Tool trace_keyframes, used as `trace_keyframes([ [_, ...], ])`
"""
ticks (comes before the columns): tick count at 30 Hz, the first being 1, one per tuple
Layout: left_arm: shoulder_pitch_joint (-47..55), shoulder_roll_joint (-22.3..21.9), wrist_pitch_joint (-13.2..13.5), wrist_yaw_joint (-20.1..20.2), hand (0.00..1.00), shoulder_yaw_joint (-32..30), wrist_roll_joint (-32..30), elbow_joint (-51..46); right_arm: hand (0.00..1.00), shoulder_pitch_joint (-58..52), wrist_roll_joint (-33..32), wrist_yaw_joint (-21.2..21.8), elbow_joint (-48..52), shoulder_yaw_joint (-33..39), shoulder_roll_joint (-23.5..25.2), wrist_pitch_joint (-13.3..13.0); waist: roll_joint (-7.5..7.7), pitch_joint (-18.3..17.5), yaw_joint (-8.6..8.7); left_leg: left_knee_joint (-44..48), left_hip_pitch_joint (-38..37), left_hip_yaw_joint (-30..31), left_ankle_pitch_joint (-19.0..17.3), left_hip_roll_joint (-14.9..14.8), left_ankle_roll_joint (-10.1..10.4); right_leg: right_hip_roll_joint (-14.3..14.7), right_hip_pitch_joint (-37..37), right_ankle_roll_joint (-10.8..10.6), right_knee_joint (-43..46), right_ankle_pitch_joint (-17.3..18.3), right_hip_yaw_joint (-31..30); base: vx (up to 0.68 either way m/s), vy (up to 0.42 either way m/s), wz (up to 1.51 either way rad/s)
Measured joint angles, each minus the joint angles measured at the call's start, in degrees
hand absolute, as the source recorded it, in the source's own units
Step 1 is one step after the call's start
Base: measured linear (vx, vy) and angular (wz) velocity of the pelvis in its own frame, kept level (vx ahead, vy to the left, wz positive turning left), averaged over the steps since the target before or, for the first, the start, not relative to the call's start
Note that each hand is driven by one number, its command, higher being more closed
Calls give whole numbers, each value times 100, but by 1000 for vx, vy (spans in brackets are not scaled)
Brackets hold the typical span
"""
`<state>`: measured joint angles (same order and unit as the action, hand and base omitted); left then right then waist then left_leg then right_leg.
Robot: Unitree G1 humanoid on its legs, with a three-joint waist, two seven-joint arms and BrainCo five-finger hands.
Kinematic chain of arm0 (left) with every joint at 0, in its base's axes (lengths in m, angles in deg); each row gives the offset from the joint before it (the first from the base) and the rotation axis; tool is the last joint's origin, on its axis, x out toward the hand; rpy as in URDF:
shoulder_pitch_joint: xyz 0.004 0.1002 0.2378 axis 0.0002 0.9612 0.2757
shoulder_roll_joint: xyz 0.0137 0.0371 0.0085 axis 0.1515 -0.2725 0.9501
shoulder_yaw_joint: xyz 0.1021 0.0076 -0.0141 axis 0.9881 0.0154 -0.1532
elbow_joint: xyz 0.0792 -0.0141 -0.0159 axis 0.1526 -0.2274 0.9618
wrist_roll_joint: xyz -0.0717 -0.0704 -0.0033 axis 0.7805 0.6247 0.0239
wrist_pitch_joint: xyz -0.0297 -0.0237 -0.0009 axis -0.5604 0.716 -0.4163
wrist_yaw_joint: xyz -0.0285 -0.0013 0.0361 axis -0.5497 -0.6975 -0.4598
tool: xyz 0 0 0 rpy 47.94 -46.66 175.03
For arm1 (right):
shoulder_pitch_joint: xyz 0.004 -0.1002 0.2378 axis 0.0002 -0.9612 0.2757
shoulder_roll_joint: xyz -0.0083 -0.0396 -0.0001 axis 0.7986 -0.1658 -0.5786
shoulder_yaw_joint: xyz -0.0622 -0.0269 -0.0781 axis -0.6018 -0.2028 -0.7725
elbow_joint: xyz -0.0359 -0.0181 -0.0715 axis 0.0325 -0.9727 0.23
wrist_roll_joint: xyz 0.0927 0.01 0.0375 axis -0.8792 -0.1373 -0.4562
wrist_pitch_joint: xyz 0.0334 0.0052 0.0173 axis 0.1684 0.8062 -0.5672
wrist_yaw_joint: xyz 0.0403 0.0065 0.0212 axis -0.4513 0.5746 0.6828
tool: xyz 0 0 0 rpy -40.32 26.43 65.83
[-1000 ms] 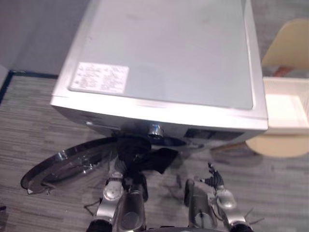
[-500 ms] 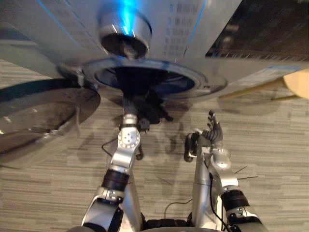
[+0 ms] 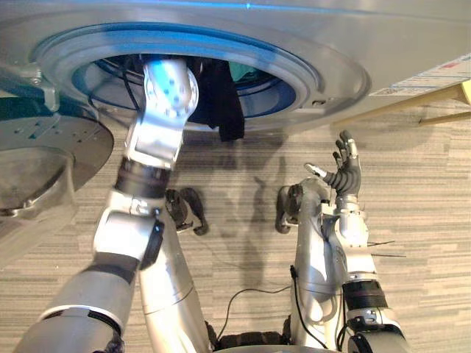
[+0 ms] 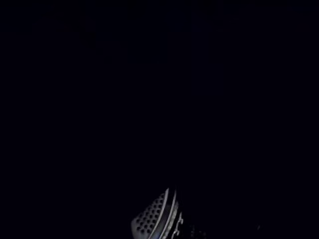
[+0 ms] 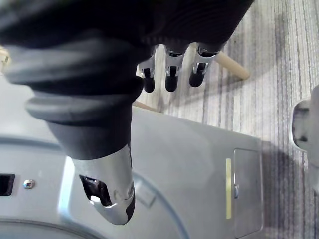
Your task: Pick up the laundry basket with both hands and put the clothes into the washing machine.
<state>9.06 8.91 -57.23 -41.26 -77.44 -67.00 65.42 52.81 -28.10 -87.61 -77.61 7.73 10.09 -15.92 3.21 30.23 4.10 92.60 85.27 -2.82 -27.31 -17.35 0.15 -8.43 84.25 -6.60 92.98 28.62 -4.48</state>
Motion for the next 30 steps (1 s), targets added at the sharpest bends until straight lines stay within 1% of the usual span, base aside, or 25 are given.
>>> trace_keyframes([
  [1,-332,133,-40,-67,100,67,-94,110,0,0,-48,15,19,-6,7,2,6,3,12,0,12,-6,0,-29,0,31,12,0,-18,0,-1,48,-17,-10],
  [2,-619,380,-44,-235,100,222,-209,264,0,-1,-57,60,27,-12,17,3,8,3,59,-8,15,-22,-3,-64,-2,40,21,0,-37,0,1,53,-20,-10],
  [4,-708,536,-89,-257,100,315,-265,298,0,-10,-112,132,74,-12,7,4,23,-3,85,-46,50,-30,-4,-74,-2,55,70,2,-64,-1,6,41,-21,-4],
  [6,-850,767,-76,-294,100,412,-432,305,0,-19,-193,143,144,-12,60,-2,130,4,98,-54,125,-42,-3,-161,-1,126,168,38,-92,-38,8,26,-24,-14],
  [7,-879,801,-77,-295,100,419,-473,321,0,-21,-205,151,145,-13,81,-2,154,2,95,-59,142,-42,-3,-184,-1,140,190,51,-111,-59,12,24,-16,-22],
  [8,-963,880,-86,-279,0,418,-494,361,0,-37,-218,178,196,-12,106,-5,170,-2,111,-73,204,-10,-3,-213,-1,149,234,73,-162,-95,60,25,-10,-18],
  [11,-1293,927,-120,-177,0,410,-597,657,0,-76,-225,227,299,-6,106,-13,172,-1,137,-73,314,24,-1,-250,-3,168,304,78,-205,-123,107,32,-7,-8],
  [13,-1380,924,-122,-37,0,410,-716,961,0,-79,-224,231,302,-8,105,-15,173,0,132,-77,316,31,-2,-250,-2,176,305,78,-214,-123,115,52,-16,-2],
  [15,-1419,866,-165,247,0,424,-894,1413,0,-79,-222,242,298,-9,105,-26,173,0,132,-78,322,46,-2,-250,-2,178,305,77,-213,-122,130,39,-15,0],
  [16,-1418,813,-207,452,0,491,-1039,1676,0,-82,-224,247,304,-11,105,-30,174,1,134,-80,336,55,-2,-250,-2,178,305,76,-213,-121,139,26,-11,3],
  [17,-1415,723,-252,788,0,699,-1288,1950,0,-87,-226,262,301,-11,98,-39,176,3,127,-80,356,70,-2,-245,-2,171,306,74,-213,-118,153,23,-9,4],
  [18,-1410,685,-256,917,0,817,-1403,2045,0,-87,-226,278,297,-11,92,-39,177,3,125,-80,365,77,-2,-239,-1,165,305,71,-212,-117,160,23,-7,7],
  [20,-1372,416,-240,1392,0,1241,-1909,2431,0,-91,-237,384,295,-26,57,-65,198,17,126,-80,385,85,-2,-193,-2,134,305,56,-210,-108,161,28,-4,7],
  [21,-1361,352,-238,1513,0,1291,-1961,2481,0,-89,-245,392,291,-34,54,-74,209,23,130,-80,385,85,-2,-179,-2,132,305,53,-208,-106,156,32,-3,4],
  [22,-1314,241,-210,1829,0,1322,-2020,2540,0,-89,-271,448,289,-54,52,-75,216,27,136,-76,385,85,-2,-166,-2,127,305,48,-204,-104,146,35,-4,2],
  [23,-1245,142,-177,2094,0,1336,-2051,2572,0,-89,-281,521,294,-66,48,-75,220,30,135,-78,385,81,-2,-162,-2,122,305,48,-204,-104,143,0,0,0],
  [26,-1193,66,-81,2434,0,1383,-1847,2569,0,-92,-308,619,294,-121,33,-53,246,55,125,-89,385,87,0,-150,1,107,304,44,-187,-99,149,16,-9,4],
  [28,-1152,48,-82,2437,0,1352,-1667,2514,0,-94,-313,621,291,-134,6,-49,245,56,120,-106,384,92,18,-124,27,79,302,44,-181,-97,154,27,-15,10],
  [29,-1103,42,-83,2429,0,1269,-1533,2389,0,-94,-310,614,292,-128,4,-46,244,57,120,-139,384,104,52,-53,51,35,301,45,-178,-97,154,26,-14,16],
  [30,-1016,17,-88,2402,0,1118,-1347,2194,0,-96,-292,607,291,-124,-2,-17,243,57,112,-169,384,111,100,-46,26,24,284,45,-185,-96,170,31,-21,16],
])
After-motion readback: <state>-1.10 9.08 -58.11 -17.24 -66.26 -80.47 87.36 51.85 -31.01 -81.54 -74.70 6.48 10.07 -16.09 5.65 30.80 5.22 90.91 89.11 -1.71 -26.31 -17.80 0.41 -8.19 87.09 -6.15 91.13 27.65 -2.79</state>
